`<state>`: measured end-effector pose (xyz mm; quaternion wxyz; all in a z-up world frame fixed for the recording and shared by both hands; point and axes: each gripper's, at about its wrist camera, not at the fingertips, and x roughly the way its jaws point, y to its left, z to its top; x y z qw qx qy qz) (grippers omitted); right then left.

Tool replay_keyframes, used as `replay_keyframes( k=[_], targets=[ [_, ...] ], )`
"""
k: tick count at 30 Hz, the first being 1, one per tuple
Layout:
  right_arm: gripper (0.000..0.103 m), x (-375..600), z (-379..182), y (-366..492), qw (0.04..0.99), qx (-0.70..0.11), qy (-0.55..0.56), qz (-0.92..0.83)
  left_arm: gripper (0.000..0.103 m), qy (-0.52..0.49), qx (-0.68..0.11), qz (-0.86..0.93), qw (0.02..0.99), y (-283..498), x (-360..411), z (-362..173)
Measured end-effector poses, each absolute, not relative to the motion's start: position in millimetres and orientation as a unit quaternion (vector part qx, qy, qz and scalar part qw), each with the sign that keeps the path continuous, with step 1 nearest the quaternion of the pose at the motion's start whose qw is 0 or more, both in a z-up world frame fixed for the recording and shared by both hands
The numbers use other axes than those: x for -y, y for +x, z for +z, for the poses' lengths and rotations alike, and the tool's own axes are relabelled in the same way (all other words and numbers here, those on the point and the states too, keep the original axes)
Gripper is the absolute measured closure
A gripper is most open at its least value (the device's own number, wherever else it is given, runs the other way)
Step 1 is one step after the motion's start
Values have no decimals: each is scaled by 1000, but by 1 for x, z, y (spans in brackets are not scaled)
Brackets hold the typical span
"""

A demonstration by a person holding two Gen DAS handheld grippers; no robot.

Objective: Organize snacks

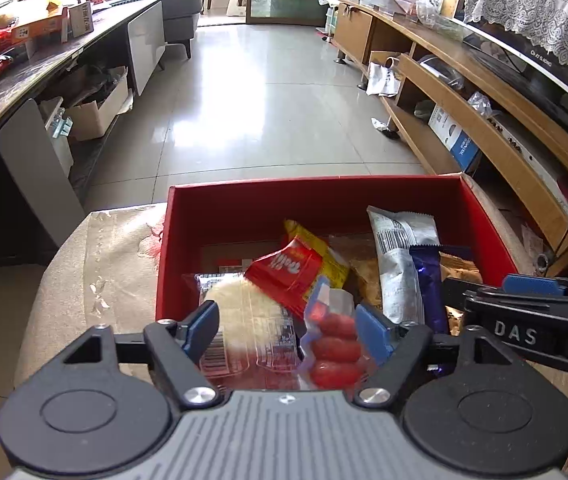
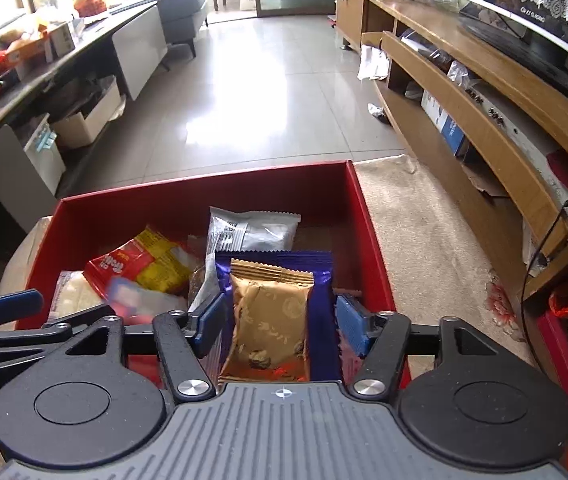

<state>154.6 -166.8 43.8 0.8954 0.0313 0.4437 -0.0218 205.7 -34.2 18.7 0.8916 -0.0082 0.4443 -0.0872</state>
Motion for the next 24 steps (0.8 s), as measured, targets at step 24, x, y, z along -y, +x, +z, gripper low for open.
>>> replay_keyframes(
  k=[24],
  targets=[
    [26,134,58,68,897,-441,20,-22,22,-27,-456,-76,886,117,-4,20]
  ],
)
